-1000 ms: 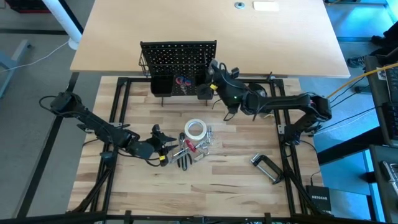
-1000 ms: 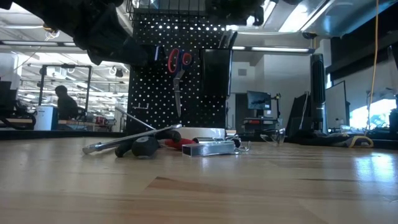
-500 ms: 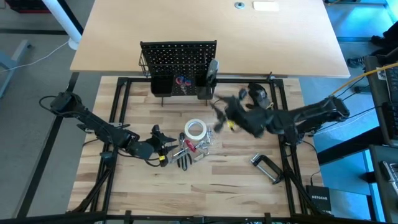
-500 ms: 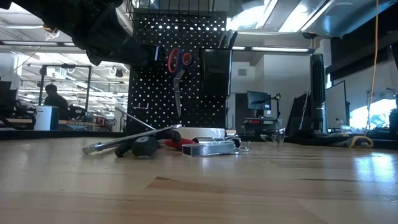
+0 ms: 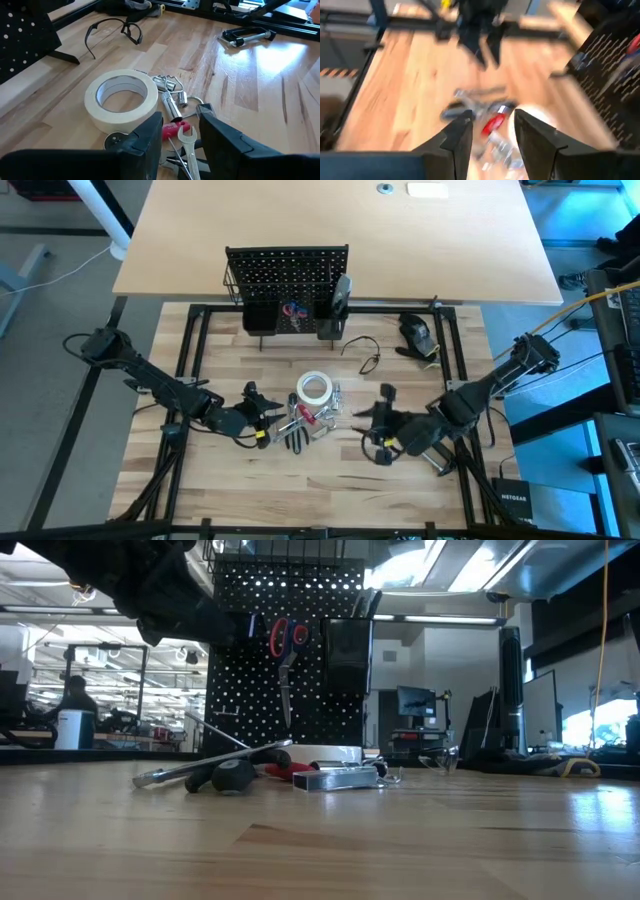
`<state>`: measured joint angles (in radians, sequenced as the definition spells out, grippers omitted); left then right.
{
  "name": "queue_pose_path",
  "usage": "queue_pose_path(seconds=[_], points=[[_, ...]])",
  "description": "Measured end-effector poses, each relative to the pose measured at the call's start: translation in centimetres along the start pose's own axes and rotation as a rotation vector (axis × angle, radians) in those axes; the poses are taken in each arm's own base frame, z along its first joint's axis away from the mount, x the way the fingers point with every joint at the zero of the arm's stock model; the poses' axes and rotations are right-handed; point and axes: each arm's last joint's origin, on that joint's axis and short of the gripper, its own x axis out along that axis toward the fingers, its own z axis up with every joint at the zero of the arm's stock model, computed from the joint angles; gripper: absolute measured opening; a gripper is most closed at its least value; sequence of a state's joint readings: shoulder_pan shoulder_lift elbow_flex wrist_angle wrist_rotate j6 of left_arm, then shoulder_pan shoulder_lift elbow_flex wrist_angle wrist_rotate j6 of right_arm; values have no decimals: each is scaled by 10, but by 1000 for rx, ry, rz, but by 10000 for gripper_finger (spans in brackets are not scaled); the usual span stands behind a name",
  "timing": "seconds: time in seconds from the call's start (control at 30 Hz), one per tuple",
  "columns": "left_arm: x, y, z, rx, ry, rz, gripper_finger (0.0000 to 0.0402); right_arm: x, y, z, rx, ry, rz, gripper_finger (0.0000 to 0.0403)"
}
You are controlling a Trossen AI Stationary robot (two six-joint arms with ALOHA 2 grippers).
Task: Hang tools onto peg board
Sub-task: Put the silver wrench into the right black bin on the peg board
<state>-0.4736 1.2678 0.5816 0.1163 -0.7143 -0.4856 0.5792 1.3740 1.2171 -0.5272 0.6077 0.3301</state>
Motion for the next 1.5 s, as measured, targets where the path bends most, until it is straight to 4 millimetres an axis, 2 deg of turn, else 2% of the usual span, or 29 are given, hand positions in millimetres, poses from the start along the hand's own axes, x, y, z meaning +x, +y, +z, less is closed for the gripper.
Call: queue_pose_path(seconds=[0.33,0.73,0.9,1.03,1.23,1.5], points=[[0,-1,0,-4,11,-19,120,29,13,-36,25,323,32,147],[4,-3,-6,5,40,-29,120,74,34,-70,-107,470,-50,147],[6,-3,-8,13,57,-37,120,101,38,-78,-153,478,-4,147],[6,-4,-8,11,71,-66,120,124,40,-77,-199,409,42,147],[6,-4,-10,19,91,-78,120,155,31,-74,-237,320,33,147],[5,1,-19,-23,180,-36,120,180,21,-87,-239,357,-4,147]])
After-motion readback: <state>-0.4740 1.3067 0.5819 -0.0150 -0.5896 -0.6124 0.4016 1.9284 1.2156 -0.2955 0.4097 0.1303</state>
